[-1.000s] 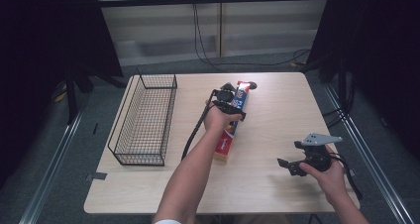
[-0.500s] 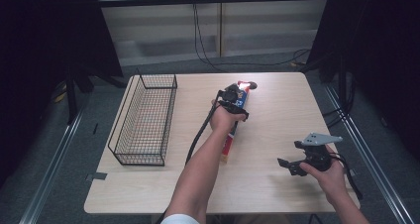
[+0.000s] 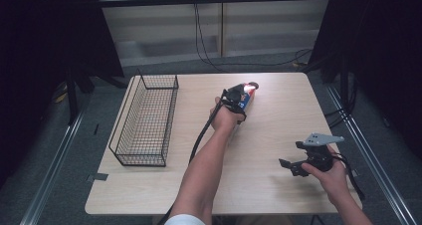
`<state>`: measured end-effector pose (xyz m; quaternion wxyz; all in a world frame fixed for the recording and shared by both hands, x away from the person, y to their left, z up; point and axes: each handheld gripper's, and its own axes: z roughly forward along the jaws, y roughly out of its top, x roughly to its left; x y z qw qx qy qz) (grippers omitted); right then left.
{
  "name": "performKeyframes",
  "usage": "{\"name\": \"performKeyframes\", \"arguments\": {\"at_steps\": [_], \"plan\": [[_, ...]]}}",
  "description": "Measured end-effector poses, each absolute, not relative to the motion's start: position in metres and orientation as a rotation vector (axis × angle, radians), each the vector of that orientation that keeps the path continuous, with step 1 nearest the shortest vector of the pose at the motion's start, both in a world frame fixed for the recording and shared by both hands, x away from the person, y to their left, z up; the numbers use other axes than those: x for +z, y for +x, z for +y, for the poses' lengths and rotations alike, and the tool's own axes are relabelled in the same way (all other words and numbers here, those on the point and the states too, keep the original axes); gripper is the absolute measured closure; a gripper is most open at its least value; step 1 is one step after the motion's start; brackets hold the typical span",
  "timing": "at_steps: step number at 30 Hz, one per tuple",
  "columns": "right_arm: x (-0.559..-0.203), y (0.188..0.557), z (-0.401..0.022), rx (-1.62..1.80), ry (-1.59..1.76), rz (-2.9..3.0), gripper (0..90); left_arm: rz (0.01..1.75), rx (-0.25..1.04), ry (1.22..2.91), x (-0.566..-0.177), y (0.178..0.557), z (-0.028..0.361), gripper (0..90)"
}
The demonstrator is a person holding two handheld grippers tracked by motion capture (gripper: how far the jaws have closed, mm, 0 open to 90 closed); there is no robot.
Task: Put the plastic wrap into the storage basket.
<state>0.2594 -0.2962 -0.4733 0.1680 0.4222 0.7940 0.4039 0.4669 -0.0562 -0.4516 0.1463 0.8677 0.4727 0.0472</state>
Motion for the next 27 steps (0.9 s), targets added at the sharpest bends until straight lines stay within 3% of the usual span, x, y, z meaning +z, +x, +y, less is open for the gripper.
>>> {"name": "performKeyframes", "arguments": {"at_steps": [6,27], "plan": [[-0.473,0.259,-0.297,1.148,1.201,2.258,5.0,1.381,0.079,2.501,-0.438,0.459,-0.036,42.6],[-0.472,0.259,-0.296,1.158,1.201,2.256,5.0,1.44,0.081,2.489,-0.393,0.444,0.01,43.1]]}}
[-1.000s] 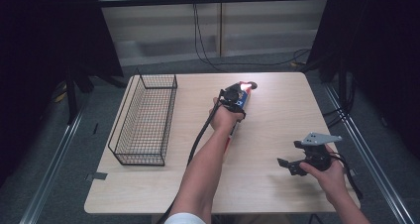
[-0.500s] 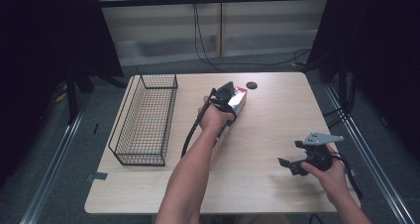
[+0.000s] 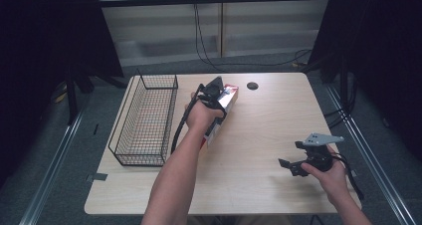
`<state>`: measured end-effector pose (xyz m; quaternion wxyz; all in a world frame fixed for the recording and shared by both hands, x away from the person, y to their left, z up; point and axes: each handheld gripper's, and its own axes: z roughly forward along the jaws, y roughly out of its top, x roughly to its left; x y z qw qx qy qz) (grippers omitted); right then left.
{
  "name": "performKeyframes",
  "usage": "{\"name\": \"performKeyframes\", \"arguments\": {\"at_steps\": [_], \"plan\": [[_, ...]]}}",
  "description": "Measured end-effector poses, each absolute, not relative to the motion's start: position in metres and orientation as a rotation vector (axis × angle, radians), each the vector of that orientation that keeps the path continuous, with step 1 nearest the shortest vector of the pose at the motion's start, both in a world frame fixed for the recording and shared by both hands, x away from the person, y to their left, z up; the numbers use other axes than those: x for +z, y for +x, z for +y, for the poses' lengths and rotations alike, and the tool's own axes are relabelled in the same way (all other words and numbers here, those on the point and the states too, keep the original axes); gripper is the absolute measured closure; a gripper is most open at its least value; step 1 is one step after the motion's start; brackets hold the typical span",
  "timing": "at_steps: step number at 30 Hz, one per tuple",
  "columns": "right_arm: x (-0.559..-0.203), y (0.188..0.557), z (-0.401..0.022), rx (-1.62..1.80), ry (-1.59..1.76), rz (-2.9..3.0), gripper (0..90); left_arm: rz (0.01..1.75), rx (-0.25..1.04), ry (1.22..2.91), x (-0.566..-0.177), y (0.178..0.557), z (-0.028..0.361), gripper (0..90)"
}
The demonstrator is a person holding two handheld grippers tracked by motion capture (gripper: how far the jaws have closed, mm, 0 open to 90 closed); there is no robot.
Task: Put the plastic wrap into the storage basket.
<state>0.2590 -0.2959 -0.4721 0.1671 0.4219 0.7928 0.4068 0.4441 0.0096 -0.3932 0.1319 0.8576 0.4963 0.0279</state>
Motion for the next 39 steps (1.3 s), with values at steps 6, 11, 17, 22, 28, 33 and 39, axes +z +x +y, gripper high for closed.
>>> {"name": "performKeyframes", "arguments": {"at_steps": [6,11,17,22,28,33,39], "plan": [[-0.472,0.259,-0.296,1.159,1.195,2.256,5.0,1.453,0.067,2.479,-0.385,0.441,0.022,43.2],[-0.472,0.259,-0.295,1.155,1.19,2.262,5.0,1.46,0.073,2.466,-0.377,0.438,0.032,43.2],[-0.472,0.259,-0.294,1.155,1.188,2.265,5.0,1.472,0.083,2.456,-0.368,0.434,0.044,43.2],[-0.472,0.26,-0.294,1.161,1.192,2.258,5.0,1.499,0.079,2.44,-0.364,0.432,0.051,43.2],[-0.472,0.26,-0.294,1.168,1.192,2.263,5.0,1.52,0.081,2.416,-0.357,0.43,0.061,43.2],[-0.472,0.26,-0.293,1.176,1.188,2.266,5.0,1.535,0.085,2.407,-0.354,0.429,0.067,43.2],[-0.472,0.26,-0.294,1.177,1.185,2.263,5.0,1.539,0.087,2.401,-0.348,0.427,0.075,43.2]]}}
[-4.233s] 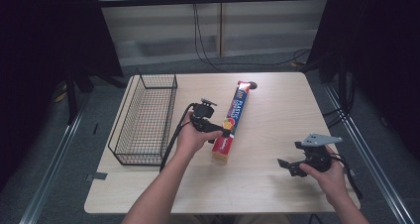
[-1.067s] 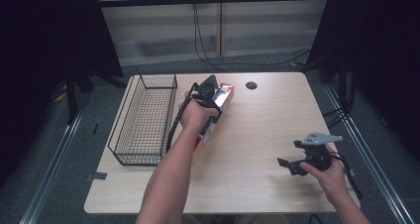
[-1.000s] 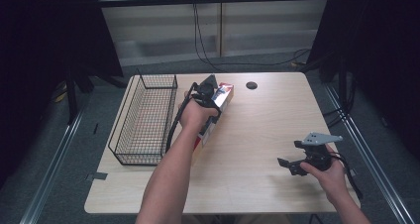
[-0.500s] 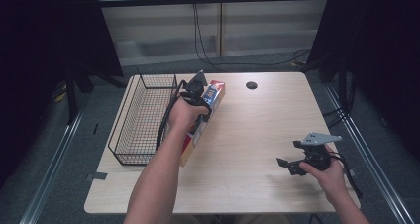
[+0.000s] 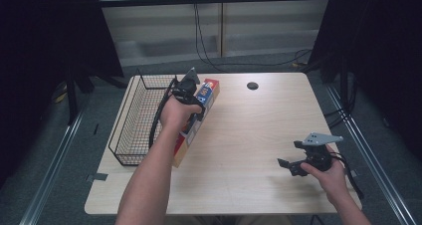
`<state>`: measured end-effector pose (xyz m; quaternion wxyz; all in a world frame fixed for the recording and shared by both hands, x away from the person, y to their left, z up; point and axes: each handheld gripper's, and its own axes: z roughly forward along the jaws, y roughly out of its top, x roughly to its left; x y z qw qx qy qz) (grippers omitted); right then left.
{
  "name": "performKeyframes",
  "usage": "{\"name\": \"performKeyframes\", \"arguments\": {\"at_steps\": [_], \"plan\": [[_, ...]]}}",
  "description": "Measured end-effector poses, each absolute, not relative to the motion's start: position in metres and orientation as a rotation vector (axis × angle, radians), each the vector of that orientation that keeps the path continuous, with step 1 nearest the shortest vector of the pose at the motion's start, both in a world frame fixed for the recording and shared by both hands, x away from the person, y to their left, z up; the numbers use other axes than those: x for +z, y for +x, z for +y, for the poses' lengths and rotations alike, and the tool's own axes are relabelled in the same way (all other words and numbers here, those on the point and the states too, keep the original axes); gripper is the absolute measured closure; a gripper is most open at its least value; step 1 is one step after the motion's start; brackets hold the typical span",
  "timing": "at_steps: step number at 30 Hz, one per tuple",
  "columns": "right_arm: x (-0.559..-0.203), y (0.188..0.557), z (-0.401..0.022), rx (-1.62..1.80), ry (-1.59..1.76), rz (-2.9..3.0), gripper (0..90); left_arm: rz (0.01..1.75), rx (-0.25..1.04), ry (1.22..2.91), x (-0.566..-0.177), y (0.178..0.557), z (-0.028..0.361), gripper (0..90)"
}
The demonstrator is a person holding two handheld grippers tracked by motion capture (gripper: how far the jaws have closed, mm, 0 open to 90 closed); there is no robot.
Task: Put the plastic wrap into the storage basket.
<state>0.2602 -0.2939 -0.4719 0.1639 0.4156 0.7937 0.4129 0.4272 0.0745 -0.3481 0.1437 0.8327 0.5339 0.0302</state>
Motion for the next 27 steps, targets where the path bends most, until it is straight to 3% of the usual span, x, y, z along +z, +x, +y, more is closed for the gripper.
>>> {"name": "performKeyframes", "arguments": {"at_steps": [27], "plan": [[-0.471,0.259,-0.294,1.193,1.191,2.254,5.1,1.587,0.123,2.368,-0.327,0.421,0.115,43.2]]}}
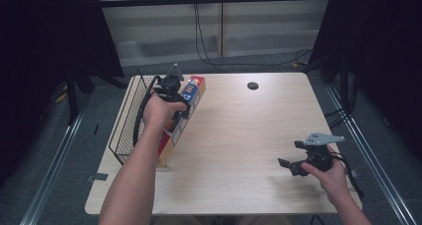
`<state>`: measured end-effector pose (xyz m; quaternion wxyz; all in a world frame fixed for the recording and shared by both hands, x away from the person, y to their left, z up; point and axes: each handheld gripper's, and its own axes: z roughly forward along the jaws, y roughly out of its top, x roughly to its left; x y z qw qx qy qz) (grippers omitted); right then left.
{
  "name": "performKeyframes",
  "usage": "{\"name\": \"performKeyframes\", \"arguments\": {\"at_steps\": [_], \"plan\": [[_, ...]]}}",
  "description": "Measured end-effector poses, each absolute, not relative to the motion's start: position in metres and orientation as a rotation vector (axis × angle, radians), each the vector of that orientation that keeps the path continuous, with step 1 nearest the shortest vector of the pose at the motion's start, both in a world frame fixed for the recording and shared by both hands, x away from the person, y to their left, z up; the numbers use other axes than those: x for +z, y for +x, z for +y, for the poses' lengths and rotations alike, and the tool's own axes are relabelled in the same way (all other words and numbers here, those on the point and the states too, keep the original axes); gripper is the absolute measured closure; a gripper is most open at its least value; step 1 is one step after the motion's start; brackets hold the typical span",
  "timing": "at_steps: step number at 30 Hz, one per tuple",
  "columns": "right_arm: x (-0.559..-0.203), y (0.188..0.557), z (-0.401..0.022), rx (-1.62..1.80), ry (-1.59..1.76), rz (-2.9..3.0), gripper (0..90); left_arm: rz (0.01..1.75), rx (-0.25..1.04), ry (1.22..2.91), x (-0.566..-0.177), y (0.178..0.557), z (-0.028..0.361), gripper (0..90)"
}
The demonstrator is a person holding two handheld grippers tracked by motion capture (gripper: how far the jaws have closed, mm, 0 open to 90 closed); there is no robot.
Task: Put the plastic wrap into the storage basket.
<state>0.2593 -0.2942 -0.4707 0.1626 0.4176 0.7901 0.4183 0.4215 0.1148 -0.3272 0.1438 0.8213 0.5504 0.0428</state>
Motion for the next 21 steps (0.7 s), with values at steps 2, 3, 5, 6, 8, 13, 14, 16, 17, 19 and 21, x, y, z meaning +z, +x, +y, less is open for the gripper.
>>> {"name": "performKeyframes", "arguments": {"at_steps": [2,3,5,6,8,13,14,16,17,19,21], "plan": [[-0.471,0.259,-0.294,1.194,1.19,2.252,5.1,1.594,0.111,2.354,-0.325,0.421,0.12,43.2],[-0.471,0.259,-0.294,1.193,1.191,2.254,5.1,1.605,0.117,2.342,-0.325,0.42,0.121,43.2],[-0.471,0.26,-0.294,1.194,1.191,2.25,5.1,1.606,0.116,2.35,-0.325,0.42,0.122,43.2],[-0.471,0.26,-0.294,1.194,1.189,2.253,5.1,1.612,0.118,2.346,-0.325,0.42,0.124,43.2],[-0.471,0.26,-0.295,1.194,1.191,2.249,5.1,1.615,0.115,2.347,-0.325,0.42,0.127,43.2],[-0.471,0.26,-0.295,1.194,1.191,2.25,5.0,1.638,0.122,2.327,-0.324,0.419,0.133,43.2],[-0.471,0.26,-0.295,1.194,1.189,2.252,5.1,1.639,0.127,2.323,-0.323,0.419,0.135,43.2],[-0.471,0.259,-0.295,1.194,1.192,2.254,5.1,1.645,0.126,2.319,-0.323,0.419,0.137,43.2],[-0.471,0.26,-0.295,1.192,1.189,2.253,5.0,1.646,0.12,2.324,-0.322,0.419,0.139,43.2],[-0.471,0.26,-0.295,1.192,1.189,2.253,5.0,1.646,0.128,2.324,-0.321,0.418,0.142,43.2],[-0.471,0.26,-0.294,1.194,1.191,2.254,5.0,1.657,0.12,2.313,-0.32,0.418,0.145,43.2]]}}
